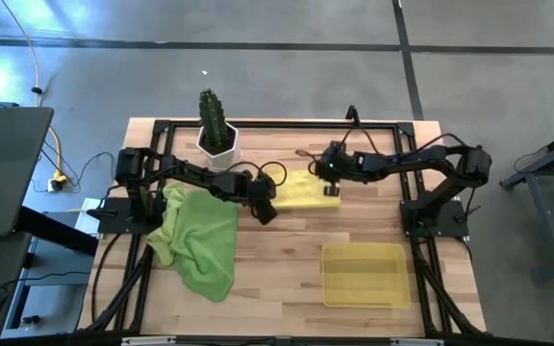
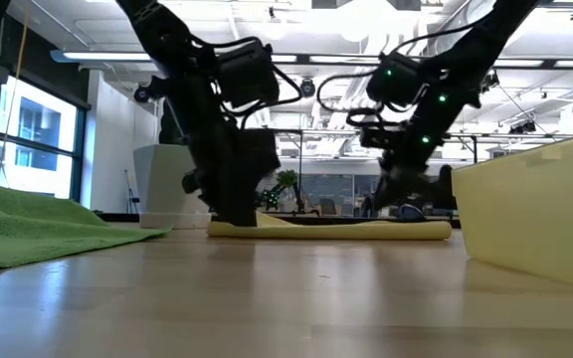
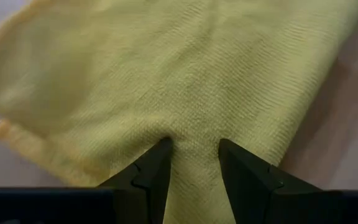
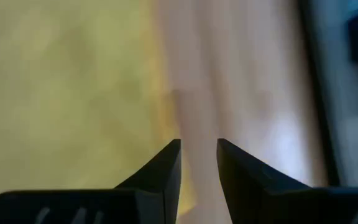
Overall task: Roll microfiber towels into tight, uniform cylinder then place into a basket
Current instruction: Fold the yellow towel
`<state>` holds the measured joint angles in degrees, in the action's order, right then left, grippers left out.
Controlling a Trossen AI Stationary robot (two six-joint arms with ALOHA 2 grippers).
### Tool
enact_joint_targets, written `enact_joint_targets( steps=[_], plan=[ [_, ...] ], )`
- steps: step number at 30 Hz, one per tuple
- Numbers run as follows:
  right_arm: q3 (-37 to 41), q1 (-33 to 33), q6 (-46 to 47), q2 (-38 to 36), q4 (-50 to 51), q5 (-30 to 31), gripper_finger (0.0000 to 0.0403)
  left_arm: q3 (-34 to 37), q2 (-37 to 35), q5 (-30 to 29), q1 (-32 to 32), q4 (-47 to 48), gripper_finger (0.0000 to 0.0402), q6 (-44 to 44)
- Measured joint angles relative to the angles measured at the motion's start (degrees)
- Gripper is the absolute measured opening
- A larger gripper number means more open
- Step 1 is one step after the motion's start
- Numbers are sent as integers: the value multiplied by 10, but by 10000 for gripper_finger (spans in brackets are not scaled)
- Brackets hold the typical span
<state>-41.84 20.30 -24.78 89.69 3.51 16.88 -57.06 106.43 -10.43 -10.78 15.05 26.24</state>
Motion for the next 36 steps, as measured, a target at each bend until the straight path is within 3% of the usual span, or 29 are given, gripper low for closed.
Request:
enact_joint_targets(
  steps=[4, 6, 11, 15, 27, 32, 36],
  plan=[
    [-27, 11, 17, -1, 0, 29, 94, 1, 2, 87, 0, -51, 127, -20],
    [-55, 6, 77, -2, 58, 28, 94, -6, 3, 92, 1, -63, 127, -57],
    [-119, -16, 311, -2, 288, -55, 94, -47, -7, -5, -13, -68, 127, -161],
    [-126, -45, 432, -2, 372, -109, 94, -67, -7, -46, -30, -52, 127, -198],
    [-61, -95, 606, -2, 376, -114, 94, -41, 6, -47, -73, 34, 127, -180],
    [-30, -94, 601, -2, 348, -96, 94, -15, 5, -26, -65, 27, 127, -158],
    [-7, -89, 546, -3, 297, -58, 94, -3, 2, -25, -46, 25, 127, -121]
  ],
)
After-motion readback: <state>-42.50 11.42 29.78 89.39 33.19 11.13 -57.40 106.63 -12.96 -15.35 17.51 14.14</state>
